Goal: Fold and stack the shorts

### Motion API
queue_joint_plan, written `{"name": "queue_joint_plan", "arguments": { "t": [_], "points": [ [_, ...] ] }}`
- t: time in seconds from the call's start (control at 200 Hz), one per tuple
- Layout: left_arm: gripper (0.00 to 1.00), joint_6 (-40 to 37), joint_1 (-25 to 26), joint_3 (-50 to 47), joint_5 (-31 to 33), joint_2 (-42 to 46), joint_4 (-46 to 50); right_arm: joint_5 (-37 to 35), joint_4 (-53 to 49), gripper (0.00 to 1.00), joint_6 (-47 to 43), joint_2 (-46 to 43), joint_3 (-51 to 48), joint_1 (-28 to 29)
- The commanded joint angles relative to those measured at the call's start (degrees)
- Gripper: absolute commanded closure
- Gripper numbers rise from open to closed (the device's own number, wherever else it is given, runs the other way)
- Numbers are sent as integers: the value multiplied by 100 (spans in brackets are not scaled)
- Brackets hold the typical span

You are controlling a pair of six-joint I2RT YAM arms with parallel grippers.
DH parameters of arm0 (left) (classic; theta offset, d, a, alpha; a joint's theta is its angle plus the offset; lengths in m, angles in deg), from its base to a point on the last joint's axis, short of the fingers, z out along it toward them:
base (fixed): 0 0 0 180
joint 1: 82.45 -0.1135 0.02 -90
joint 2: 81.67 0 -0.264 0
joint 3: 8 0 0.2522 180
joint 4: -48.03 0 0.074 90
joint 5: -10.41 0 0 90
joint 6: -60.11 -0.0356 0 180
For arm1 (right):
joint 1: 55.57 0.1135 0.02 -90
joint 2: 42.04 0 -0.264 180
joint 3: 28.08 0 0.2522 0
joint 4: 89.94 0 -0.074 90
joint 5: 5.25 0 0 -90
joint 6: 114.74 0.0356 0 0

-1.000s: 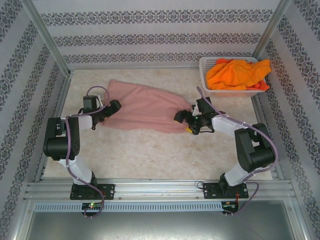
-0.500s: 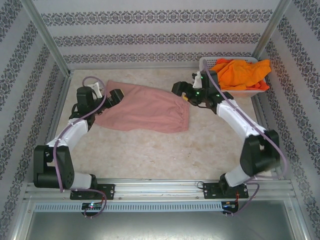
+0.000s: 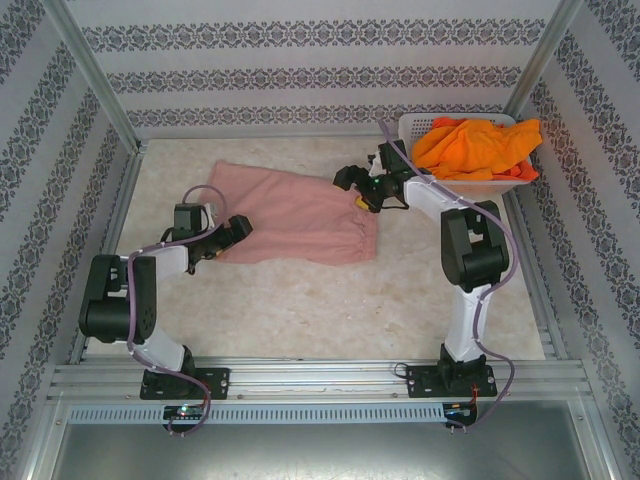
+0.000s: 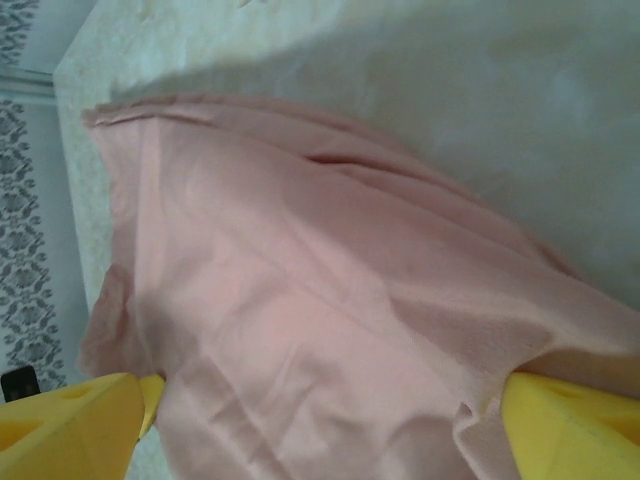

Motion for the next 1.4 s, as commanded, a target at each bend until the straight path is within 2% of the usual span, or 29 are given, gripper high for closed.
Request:
{"name": "queue_joint_plan", "arguments": {
  "t": [0.0, 0.29, 0.47, 0.585, 0.719, 0.874, 1.069, 1.234, 1.394],
  "points": [
    [0, 81, -163, -187, 162, -182, -379, -126, -25, 6, 171, 269, 187, -84],
    [0, 100, -509, -473, 145, -43, -412, -100, 39, 4, 390, 458, 99, -145],
    [2, -92, -437, -89, -343, 733, -134, 58, 139, 2, 218, -337, -77, -20],
    [2, -400, 43, 426, -242, 1482, 446, -137, 112, 2, -116, -1264, -385, 30],
    [7, -743, 1115, 1242, 6, 1768, 875, -558, 21, 2, -742, -2526, -1058, -11],
    [22, -655, 2249, 2184, 92, 1044, 869, -1099, -34, 2, -1490, -3917, -2240, -311],
    [48, -603, 3274, 3579, 50, -676, 921, -1421, -179, 2, -1708, -5259, -3522, -901],
    [62, -474, 3574, 4697, 149, -2167, 1352, -1358, -197, 2, -1464, -5958, -4274, -1338],
    [80, -424, 3578, 5388, 238, -3196, 1706, -633, -144, 2, -1413, -5913, -4499, -1508]
  ]
}}
